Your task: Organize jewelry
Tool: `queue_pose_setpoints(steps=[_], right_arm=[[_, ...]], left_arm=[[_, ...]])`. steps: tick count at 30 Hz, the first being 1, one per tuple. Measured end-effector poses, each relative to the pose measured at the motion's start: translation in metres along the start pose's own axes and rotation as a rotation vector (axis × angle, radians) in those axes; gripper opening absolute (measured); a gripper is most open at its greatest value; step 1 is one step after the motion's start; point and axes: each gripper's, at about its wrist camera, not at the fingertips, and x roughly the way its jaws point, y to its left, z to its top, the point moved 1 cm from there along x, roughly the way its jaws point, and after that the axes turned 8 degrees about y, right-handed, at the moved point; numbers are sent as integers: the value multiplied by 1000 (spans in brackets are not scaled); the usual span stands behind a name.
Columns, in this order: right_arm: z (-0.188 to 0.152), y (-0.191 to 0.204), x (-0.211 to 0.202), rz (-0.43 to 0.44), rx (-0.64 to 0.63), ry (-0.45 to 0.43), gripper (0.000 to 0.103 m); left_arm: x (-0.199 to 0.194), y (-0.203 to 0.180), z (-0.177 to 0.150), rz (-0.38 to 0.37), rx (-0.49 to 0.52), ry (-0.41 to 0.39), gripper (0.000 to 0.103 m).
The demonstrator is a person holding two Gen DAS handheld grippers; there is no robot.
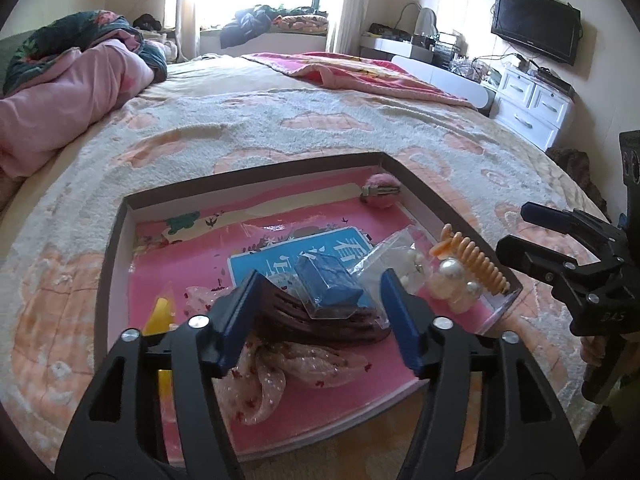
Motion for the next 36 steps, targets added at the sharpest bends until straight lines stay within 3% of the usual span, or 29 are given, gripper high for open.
queue_pose_setpoints(steps=[13,36], right_arm=[[-12,11,-46,8,-6,-73,96],[-61,48,-104,21,-40,-145,96]], left_arm=[[-50,-7,-15,42,-42,-59,91],[-119,-24,-77,137,-104,-157,92]])
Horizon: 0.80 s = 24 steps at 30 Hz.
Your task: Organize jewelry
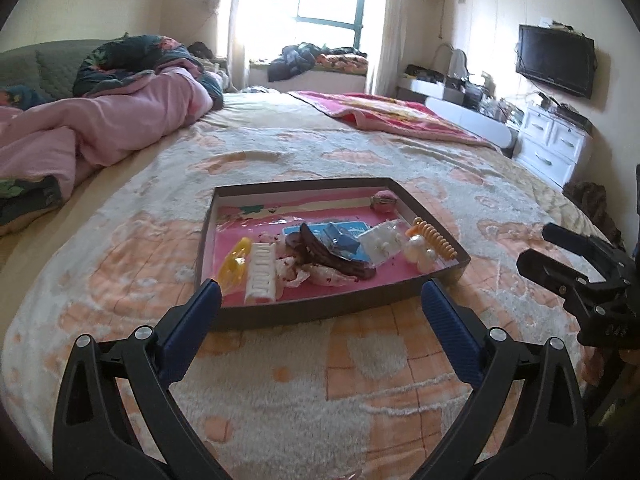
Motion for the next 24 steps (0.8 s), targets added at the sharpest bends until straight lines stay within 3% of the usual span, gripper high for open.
queue_pose_setpoints(steps=[14,24], right_arm=[[-43,7,-16,-60,23,-91,96],[-70,18,-29,-115,-28,-211,96]], left_arm=[[-15,4,-37,99,-40,-80,92],[-27,7,-50,112,-43,-149,92]])
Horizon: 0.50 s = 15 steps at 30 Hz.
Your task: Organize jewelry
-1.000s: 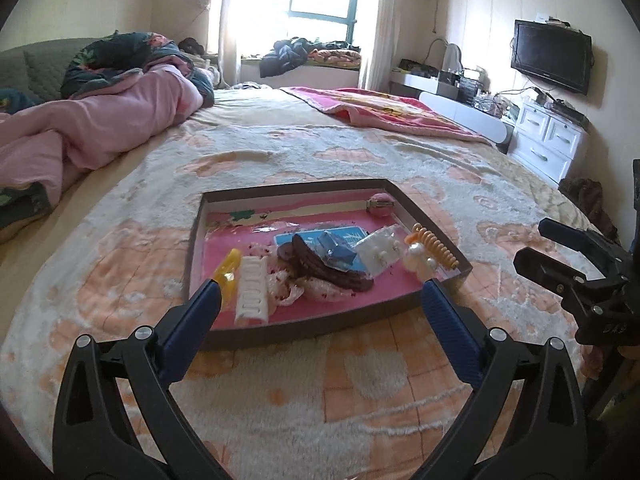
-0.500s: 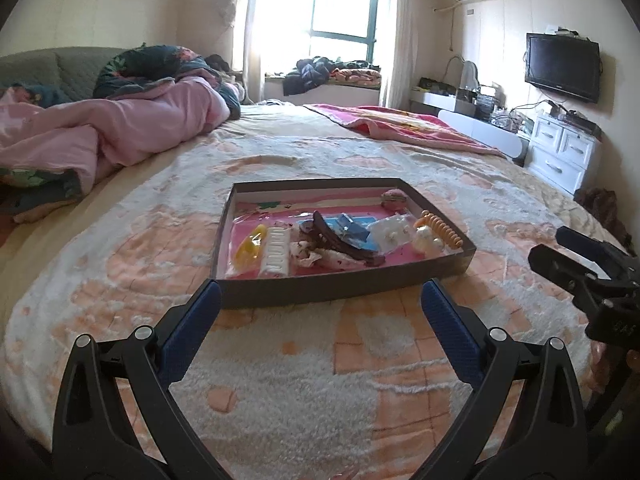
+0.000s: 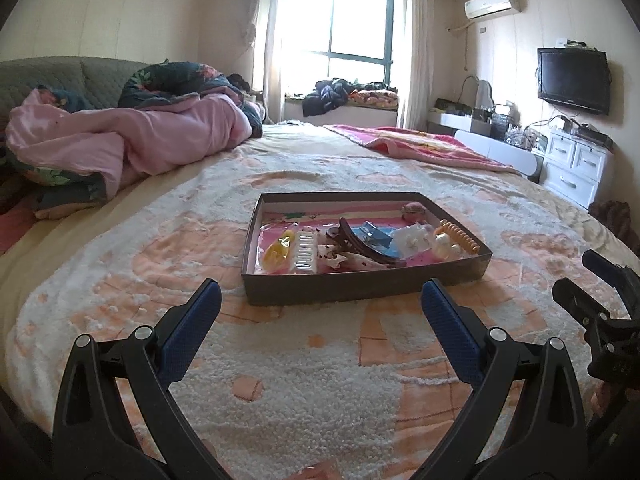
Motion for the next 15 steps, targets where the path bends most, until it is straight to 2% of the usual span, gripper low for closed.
queue_pose_setpoints(steps=[6,15], right_arm=[[-2,-3,-4,-20,17,-53,96],[-4,-12,2,-32,59,-40,97]], left_arm=[[-4,-4,-5,-15,14,-41,92],[4,-3,-9,-15,5,-21,92]])
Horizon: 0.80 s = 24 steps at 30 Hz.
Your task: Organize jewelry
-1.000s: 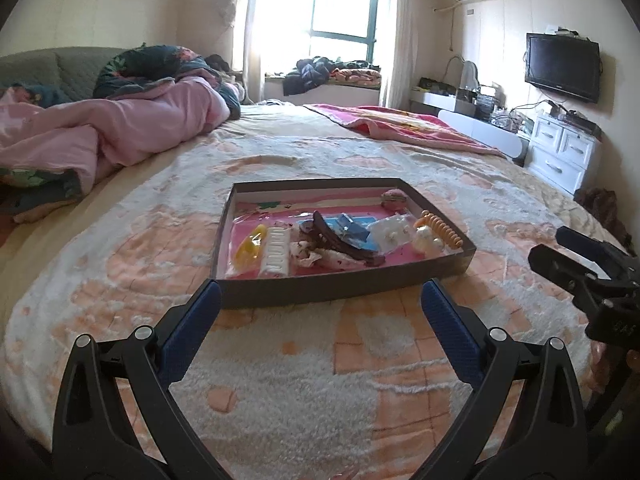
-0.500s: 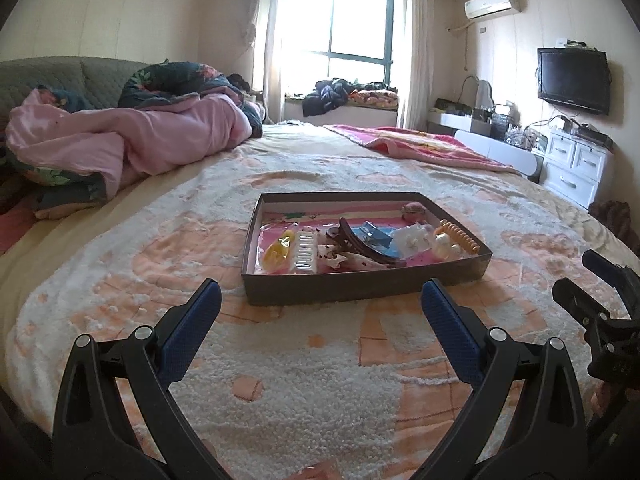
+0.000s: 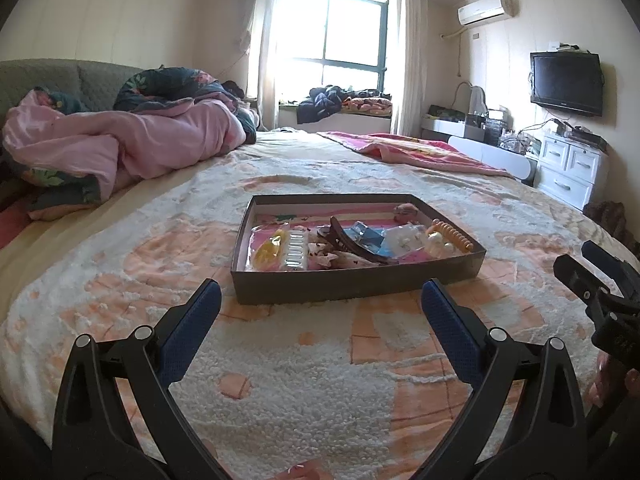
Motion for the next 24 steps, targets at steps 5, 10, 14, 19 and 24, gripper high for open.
queue_pose_setpoints(steps=[5,10,14,19,24], right_arm=[[0,1,2,2,-2,2,97],[-1,1,2,4,-3,-3,97],[-2,2,1,1,-4,-5,97],[-2,2,1,0,-5,-6,97],[-2,2,1,0,-4,-7,97]], left_arm=[[2,1,-1,5,-6,6,92],[1,2,0,7,-6,2,92],[1,1,0,7,-6,1,92],[1,1,0,8,-5,1,92],[0,2,0,5,-7,1,92]])
